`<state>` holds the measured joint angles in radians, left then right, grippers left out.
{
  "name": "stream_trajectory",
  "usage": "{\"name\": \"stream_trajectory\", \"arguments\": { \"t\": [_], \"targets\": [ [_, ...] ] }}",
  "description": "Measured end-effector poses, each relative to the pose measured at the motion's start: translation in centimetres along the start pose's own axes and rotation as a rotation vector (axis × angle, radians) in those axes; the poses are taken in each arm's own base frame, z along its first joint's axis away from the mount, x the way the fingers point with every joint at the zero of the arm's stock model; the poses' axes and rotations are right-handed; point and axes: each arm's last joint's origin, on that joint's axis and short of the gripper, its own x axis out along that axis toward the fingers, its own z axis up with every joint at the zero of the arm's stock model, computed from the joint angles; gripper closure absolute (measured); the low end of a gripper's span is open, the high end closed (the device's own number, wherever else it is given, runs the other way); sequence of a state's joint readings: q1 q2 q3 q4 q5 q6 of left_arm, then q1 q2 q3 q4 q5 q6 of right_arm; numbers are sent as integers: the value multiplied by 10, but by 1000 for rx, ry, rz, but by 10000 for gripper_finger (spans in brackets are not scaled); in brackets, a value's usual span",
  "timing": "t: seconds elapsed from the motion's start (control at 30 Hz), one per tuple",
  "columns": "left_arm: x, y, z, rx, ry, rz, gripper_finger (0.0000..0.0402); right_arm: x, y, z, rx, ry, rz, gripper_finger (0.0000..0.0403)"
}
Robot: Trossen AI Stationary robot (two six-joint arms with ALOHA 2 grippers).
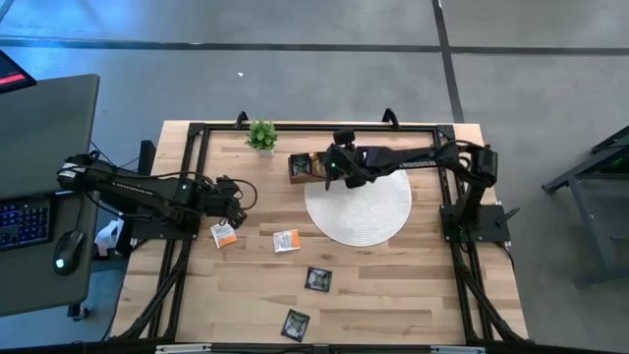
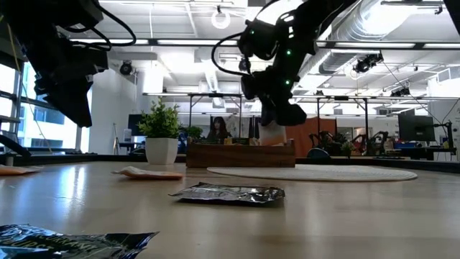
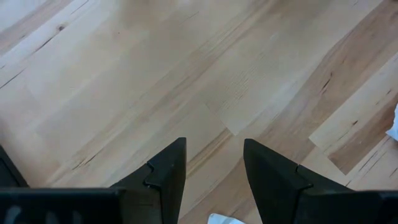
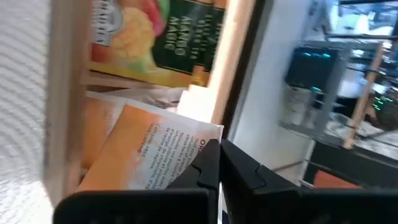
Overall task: Pick & Place Tea
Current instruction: Put the white tea bag into the right section of the wooden organizer
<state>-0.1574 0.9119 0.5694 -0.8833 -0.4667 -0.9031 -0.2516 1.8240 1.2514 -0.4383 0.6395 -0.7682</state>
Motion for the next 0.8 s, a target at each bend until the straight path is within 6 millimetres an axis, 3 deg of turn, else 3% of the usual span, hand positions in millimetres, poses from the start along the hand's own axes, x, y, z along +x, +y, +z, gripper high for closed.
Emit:
{"name": "stream_trajectory", "arguments": {
  "t": [0.33,0.63,0.8],
  "targets": [
    [0,0,0,0,0,0,244,1,-1,-1,5,-13,15,380],
    [0,0,0,-1,-1,-2,244,1,-2,1,23,-12,-9,318],
    [0,-2,1,-9,8,-31,244,-8,3,12,120,-67,-42,290]
  ]
}}
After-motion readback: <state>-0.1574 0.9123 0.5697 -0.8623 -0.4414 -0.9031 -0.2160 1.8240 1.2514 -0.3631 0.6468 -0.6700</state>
